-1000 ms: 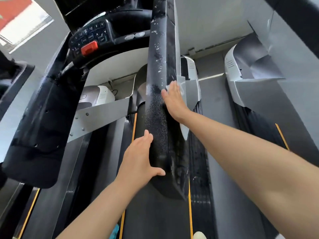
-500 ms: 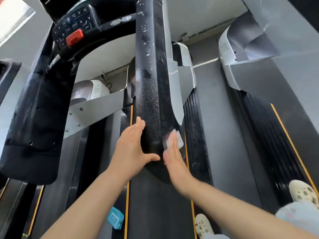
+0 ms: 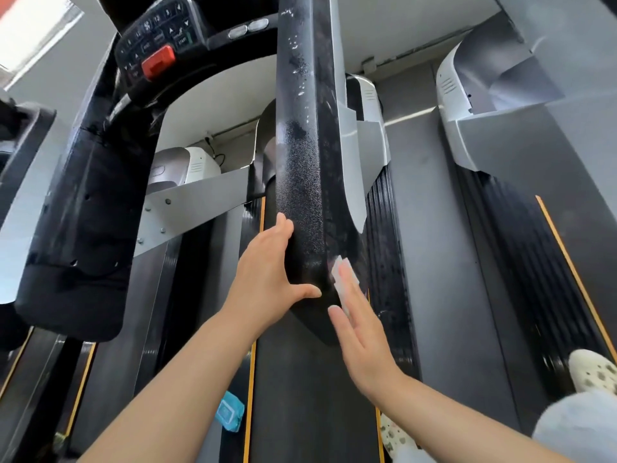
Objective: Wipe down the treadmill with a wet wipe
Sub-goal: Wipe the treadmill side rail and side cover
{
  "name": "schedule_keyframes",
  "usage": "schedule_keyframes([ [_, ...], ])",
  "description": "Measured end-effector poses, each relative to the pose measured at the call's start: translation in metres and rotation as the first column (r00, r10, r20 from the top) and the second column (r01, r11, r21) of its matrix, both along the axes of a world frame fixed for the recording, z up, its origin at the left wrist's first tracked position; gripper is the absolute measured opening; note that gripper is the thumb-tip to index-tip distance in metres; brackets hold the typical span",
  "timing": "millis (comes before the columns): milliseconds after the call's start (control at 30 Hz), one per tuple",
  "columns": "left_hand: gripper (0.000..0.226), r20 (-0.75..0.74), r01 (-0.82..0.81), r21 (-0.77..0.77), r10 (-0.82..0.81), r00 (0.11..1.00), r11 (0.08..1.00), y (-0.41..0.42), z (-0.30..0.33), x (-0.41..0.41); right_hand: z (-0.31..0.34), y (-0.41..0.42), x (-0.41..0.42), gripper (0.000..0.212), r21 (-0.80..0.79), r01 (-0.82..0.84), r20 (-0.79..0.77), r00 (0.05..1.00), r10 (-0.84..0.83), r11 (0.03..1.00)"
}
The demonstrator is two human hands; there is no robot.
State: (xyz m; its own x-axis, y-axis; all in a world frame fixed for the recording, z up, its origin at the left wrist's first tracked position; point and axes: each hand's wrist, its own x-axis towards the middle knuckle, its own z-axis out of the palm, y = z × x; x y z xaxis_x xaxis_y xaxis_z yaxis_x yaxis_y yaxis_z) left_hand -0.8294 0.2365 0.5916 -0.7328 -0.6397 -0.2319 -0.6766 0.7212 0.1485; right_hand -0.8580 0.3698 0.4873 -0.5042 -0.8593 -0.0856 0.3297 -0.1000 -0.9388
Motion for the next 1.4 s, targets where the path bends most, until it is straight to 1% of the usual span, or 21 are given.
schedule_keyframes([
  [67,0.115,-0.011,0.000,0.007,0.000,1.000,1.000,0.000,0.000,0.001,0.003,-0.005,-0.002,0.066,0.007,0.042,0.019,0.999,-0.042,0.999],
  [100,0.115,-0.015,0.004,0.005,-0.004,1.000,1.000,0.000,0.000,0.001,0.005,-0.009,-0.004,0.068,0.016,0.052,-0.002,0.999,-0.052,0.999],
  [200,0.114,-0.019,0.012,-0.006,-0.013,1.000,1.000,-0.001,-0.001,0.002,0.011,-0.033,-0.027,0.062,0.001,0.060,-0.184,0.981,-0.059,0.998],
  [300,0.115,-0.011,0.012,-0.014,-0.013,1.000,1.000,-0.001,-0.003,0.002,0.017,-0.069,-0.066,0.064,0.028,0.051,-0.379,0.925,-0.037,0.998],
  [400,0.115,-0.013,0.014,-0.010,-0.014,1.000,1.000,-0.002,-0.004,0.002,0.018,-0.083,-0.078,0.066,0.055,0.011,-0.483,0.876,0.016,0.998],
  [433,0.115,-0.016,0.012,-0.007,-0.012,1.000,1.000,-0.002,-0.005,0.003,0.016,-0.078,-0.072,0.066,0.046,-0.007,-0.481,0.876,0.028,0.999],
  [533,0.115,-0.037,0.025,-0.002,-0.025,0.999,1.000,-0.003,-0.006,0.004,0.005,-0.038,-0.033,0.067,0.040,-0.057,-0.401,0.913,0.069,0.998],
  [633,0.115,-0.048,0.024,0.006,-0.024,0.999,1.000,-0.003,-0.006,0.004,-0.009,-0.006,-0.002,0.071,0.042,-0.104,-0.374,0.921,0.112,0.994],
  [733,0.117,-0.037,0.036,-0.008,-0.037,0.999,0.999,-0.005,-0.008,0.004,-0.002,-0.036,-0.029,0.068,0.097,-0.056,-0.363,0.927,0.088,0.994],
  [800,0.117,-0.030,0.035,-0.018,-0.036,0.999,0.999,-0.006,-0.009,0.004,0.009,-0.071,-0.067,0.063,0.126,-0.007,-0.401,0.914,0.057,0.992],
  [867,0.116,-0.031,0.029,-0.024,-0.030,0.999,0.999,-0.006,-0.009,0.004,0.016,-0.096,-0.094,0.058,0.132,0.008,-0.450,0.891,0.053,0.991],
  [933,0.115,-0.044,0.030,-0.027,-0.031,0.999,0.999,-0.005,-0.009,0.005,0.018,-0.103,-0.100,0.059,0.126,0.001,-0.496,0.866,0.062,0.992],
  [1000,0.114,-0.054,0.037,-0.029,-0.038,0.998,0.999,-0.006,-0.010,0.006,0.014,-0.092,-0.086,0.065,0.094,0.005,-0.509,0.860,0.044,0.996],
  [1067,0.112,-0.074,0.056,-0.035,-0.059,0.996,0.998,-0.005,-0.011,0.009,0.002,-0.066,-0.058,0.070,0.061,-0.012,-0.484,0.874,0.040,0.998],
  [1133,0.108,-0.101,0.088,-0.052,-0.093,0.991,0.995,-0.005,-0.013,0.014,-0.013,-0.031,-0.022,0.071,0.048,-0.073,-0.422,0.902,0.086,0.996],
  [1167,0.105,-0.116,0.097,-0.063,-0.104,0.988,0.993,-0.005,-0.015,0.017,-0.023,-0.016,-0.005,0.070,0.060,-0.099,-0.363,0.925,0.114,0.993],
  [1233,0.095,-0.167,0.116,-0.092,-0.130,0.977,0.989,-0.004,-0.021,0.025,-0.041,-0.006,0.013,0.066,0.139,-0.113,-0.144,0.981,0.133,0.984],
  [1300,0.081,-0.263,0.122,-0.119,-0.150,0.953,0.985,0.000,-0.027,0.030,-0.052,-0.020,0.003,0.064,0.243,-0.081,0.068,0.995,0.067,0.967],
  [1367,0.063,-0.361,0.087,-0.123,-0.126,0.924,0.989,0.005,-0.028,0.028,-0.047,-0.031,-0.013,0.060,0.273,-0.080,0.127,0.991,0.046,0.959],
  [1400,0.056,-0.396,0.081,-0.140,-0.131,0.909,0.987,0.006,-0.029,0.024,-0.041,-0.035,-0.014,0.061,0.242,-0.051,0.122,0.992,0.022,0.969],
])
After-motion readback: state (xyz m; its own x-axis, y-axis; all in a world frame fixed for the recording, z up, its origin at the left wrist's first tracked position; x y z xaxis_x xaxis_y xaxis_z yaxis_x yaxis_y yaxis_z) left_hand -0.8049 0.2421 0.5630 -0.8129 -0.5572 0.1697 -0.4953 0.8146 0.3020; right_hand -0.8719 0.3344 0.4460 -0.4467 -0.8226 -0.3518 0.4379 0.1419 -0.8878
